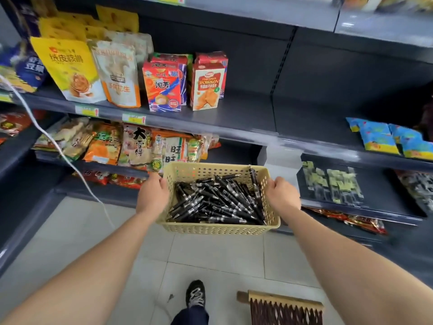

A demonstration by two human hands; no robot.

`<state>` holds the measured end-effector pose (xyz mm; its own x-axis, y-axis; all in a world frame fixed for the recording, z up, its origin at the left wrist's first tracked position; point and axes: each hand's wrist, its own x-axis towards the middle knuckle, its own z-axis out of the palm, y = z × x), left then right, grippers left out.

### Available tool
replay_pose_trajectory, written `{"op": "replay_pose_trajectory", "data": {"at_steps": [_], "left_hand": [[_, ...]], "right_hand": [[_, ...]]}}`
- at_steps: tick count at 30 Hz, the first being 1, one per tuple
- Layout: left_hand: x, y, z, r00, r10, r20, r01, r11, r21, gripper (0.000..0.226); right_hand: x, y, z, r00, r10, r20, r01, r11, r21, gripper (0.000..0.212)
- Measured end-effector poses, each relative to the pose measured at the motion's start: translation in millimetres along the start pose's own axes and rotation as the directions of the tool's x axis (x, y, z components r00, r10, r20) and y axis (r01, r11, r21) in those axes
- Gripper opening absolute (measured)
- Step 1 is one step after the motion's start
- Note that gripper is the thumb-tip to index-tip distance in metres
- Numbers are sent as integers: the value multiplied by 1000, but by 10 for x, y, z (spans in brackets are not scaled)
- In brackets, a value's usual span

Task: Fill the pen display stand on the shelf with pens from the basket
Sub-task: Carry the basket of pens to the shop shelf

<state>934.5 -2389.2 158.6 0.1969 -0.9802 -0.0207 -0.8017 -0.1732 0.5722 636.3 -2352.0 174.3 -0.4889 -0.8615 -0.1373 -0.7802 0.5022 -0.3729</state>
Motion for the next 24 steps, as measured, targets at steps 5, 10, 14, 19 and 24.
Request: {"op": "replay_pose_trajectory", "data": {"at_steps": [5, 10, 14, 19, 24], "left_hand": [[566, 164, 310, 999, -25, 31, 25, 1000, -4, 20], [970, 250, 595, 998, -31, 55, 30, 999, 13, 15], [1229, 258, 864, 997, -45, 56, 46, 999, -13, 16], [1495, 255, 1275, 994, -109, 19, 110, 991, -80, 19], [1681, 247, 1885, 979, -179, -93, 165, 976, -143, 19]], "right_hand": [[645, -103, 156, 999, 28, 24, -28, 1000, -10, 40], [1127, -143, 328, 999, 20, 44, -21, 1000, 22, 33], [1493, -166, 471, 996, 11, 86, -11, 1000, -2, 24], [2002, -159, 692, 990, -31, 137, 34, 999, -19, 15], [2608, -81, 1041, 985, -90, 148, 107, 988, -108, 31]]}}
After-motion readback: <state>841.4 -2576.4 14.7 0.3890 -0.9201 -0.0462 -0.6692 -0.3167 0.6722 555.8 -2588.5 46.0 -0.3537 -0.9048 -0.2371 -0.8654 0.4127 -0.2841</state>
